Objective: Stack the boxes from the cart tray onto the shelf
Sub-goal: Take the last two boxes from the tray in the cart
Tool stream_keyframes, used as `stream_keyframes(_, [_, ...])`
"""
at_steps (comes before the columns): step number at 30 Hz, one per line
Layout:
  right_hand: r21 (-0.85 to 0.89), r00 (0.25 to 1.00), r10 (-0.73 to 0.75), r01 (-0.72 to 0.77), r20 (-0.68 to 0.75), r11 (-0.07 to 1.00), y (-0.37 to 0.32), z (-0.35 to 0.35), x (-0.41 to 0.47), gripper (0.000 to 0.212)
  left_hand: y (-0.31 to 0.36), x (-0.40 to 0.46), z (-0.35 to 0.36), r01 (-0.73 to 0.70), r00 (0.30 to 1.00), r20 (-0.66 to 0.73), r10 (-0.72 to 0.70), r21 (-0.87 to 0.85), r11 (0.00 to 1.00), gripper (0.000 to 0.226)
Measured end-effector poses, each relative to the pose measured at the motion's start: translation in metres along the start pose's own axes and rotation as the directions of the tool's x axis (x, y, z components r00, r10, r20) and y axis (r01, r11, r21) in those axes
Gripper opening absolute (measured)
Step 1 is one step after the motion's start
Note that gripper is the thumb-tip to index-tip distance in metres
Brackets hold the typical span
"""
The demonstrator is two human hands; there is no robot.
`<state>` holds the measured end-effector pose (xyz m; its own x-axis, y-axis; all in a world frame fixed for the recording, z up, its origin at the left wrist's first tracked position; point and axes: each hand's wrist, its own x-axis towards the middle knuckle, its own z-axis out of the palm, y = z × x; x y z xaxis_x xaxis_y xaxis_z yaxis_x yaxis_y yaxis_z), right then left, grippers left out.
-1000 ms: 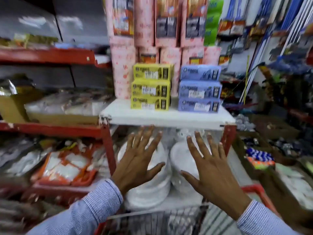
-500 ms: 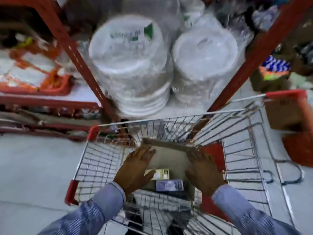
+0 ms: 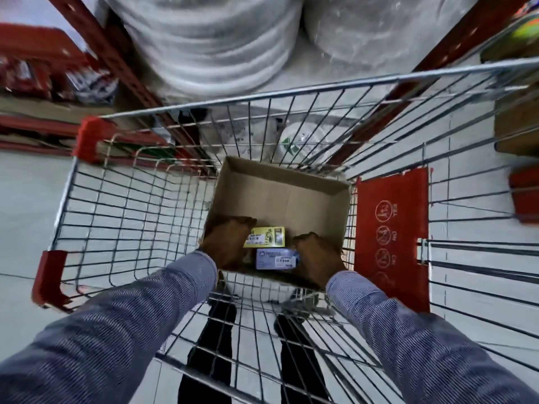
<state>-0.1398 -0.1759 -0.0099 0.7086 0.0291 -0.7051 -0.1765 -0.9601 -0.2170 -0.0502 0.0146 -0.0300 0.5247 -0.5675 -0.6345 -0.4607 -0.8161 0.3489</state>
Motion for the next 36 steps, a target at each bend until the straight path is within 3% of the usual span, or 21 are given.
stream_keyframes(7, [-0.060,0.999,-0.006,0.004,-0.032,0.998,-0.003,0.022,0.016,0.023,-0.006,0.011,0.012,-0.035,0.998,-0.045,0.032,-0.057,0.998,0.065])
stream_keyframes(13, [-0.019,0.996,-0.015,0.014,-0.084,1.000,0.001,0.025,0.016,0.025,-0.003,0.009,0.000,-0.010,0.996,-0.090,-0.001,-0.113,0.994,0.056])
stream_keyframes(17, [-0.040,0.994,-0.013,0.009,-0.110,0.999,0.001,-0.003,0.002,0.036,0.002,-0.005,-0.028,-0.016,0.977,-0.211,-0.010,-0.122,0.992,0.049])
stream_keyframes(20, [-0.049,0.995,-0.007,0.002,-0.095,0.999,-0.004,-0.046,-0.015,0.050,0.006,-0.026,-0.061,0.008,0.947,-0.318,-0.039,-0.099,0.995,0.062])
stream_keyframes(22, [-0.068,0.993,-0.021,0.013,-0.117,0.998,-0.011,-0.081,-0.030,0.049,0.009,-0.046,-0.093,0.009,0.924,-0.380,-0.042,-0.087,0.996,0.062])
stream_keyframes(26, [-0.073,0.969,-0.043,0.026,-0.245,0.997,-0.026,-0.153,-0.075,0.038,0.024,-0.103,-0.168,-0.087,0.841,-0.541,0.017,-0.104,0.991,0.044])
stream_keyframes(30, [-0.142,0.898,-0.094,0.035,-0.430,0.989,-0.045,-0.228,-0.134,0.022,0.039,-0.170,-0.248,-0.091,0.738,-0.675,0.020,-0.069,0.993,0.055])
stream_keyframes(33, [-0.162,0.827,-0.108,0.020,-0.552,0.987,-0.060,-0.284,-0.183,0.026,0.055,-0.220,-0.306,-0.066,0.667,-0.745,0.009,-0.047,0.997,0.064])
stream_keyframes(36, [-0.197,0.740,-0.132,-0.001,-0.659,0.980,-0.078,-0.342,-0.240,0.038,0.072,-0.272,-0.362,-0.075,0.549,-0.835,0.039,-0.003,0.997,0.070])
